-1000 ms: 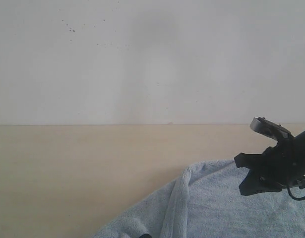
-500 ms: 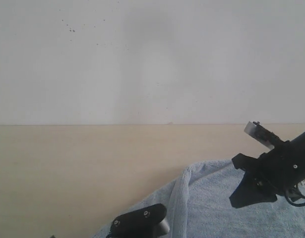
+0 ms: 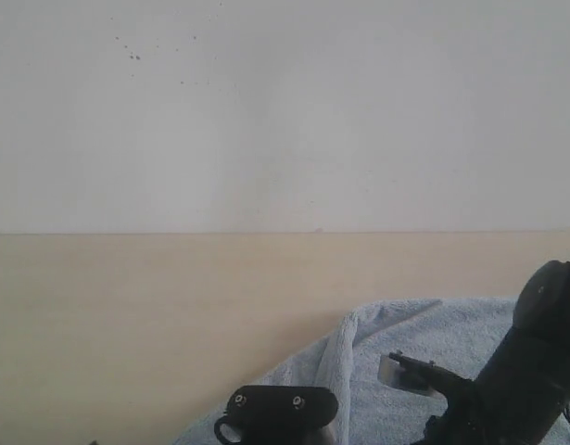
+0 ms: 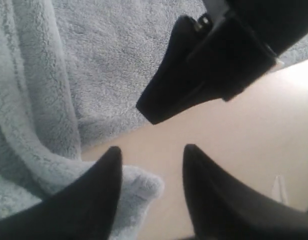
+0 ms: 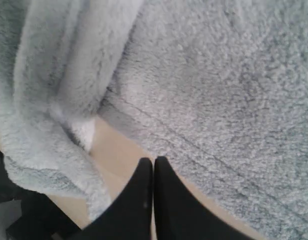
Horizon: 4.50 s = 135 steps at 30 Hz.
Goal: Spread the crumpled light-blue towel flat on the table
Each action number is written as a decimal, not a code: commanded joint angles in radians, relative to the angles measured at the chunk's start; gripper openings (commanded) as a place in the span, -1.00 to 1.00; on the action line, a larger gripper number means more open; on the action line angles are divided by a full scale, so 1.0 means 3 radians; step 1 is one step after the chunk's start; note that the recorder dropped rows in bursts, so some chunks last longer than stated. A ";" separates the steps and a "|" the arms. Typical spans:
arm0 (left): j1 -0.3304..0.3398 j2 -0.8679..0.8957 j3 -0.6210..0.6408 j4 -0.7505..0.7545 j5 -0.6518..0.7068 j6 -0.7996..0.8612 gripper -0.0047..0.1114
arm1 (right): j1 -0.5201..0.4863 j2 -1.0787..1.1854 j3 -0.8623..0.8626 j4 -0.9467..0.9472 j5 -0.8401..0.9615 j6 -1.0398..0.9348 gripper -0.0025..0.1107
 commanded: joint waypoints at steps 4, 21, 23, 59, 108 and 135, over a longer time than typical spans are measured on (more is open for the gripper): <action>-0.0005 -0.0024 0.0220 -0.0005 -0.0173 0.0046 0.14 | 0.0008 -0.0008 0.0049 0.0087 0.0065 -0.0125 -0.96; -0.0005 -0.0024 0.0342 -0.0159 -0.0250 0.0033 0.14 | 0.0262 0.0012 0.0247 0.0634 0.0208 -0.0664 -0.96; -0.0005 -0.0024 0.0342 -0.0159 -0.0250 0.0033 0.14 | 0.0424 0.0028 0.0247 0.0634 0.0208 -0.0702 -0.96; -0.0005 -0.0111 0.0200 -0.0111 -0.0801 0.0523 0.14 | -0.0145 -0.0379 -0.0186 0.0916 0.0499 -0.0849 -0.96; -0.0432 -0.0183 -0.0222 -0.0202 -0.0668 0.1077 -0.85 | -0.0670 -0.0393 -0.0265 0.0387 -0.0193 -0.0304 -0.96; -0.0432 -0.0056 0.0115 -0.0202 0.0530 0.0118 -0.12 | -0.0662 -0.0393 -0.0265 0.0679 0.0081 -0.0449 -0.96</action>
